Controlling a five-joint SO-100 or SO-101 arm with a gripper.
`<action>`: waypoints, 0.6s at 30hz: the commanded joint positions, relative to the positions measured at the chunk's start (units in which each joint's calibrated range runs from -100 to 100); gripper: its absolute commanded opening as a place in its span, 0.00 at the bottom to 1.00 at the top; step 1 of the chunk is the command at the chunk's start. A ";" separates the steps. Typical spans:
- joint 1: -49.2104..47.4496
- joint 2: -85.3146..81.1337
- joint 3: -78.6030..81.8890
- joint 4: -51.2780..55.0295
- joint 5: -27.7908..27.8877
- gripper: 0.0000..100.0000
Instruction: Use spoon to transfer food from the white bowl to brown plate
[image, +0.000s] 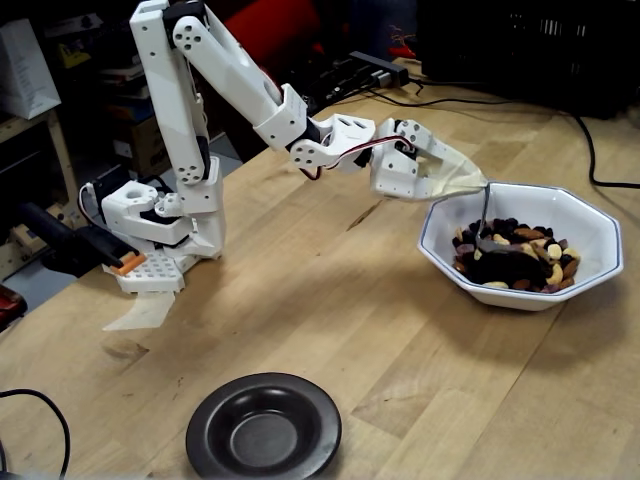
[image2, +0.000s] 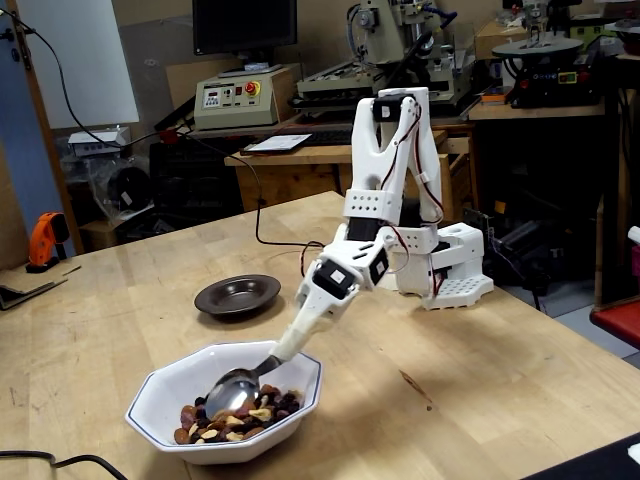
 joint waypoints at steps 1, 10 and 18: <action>-2.14 -0.65 -2.15 -0.83 -2.00 0.04; -2.29 -1.17 -2.77 -0.83 -6.74 0.04; -1.84 -1.25 -2.77 -0.83 -9.33 0.04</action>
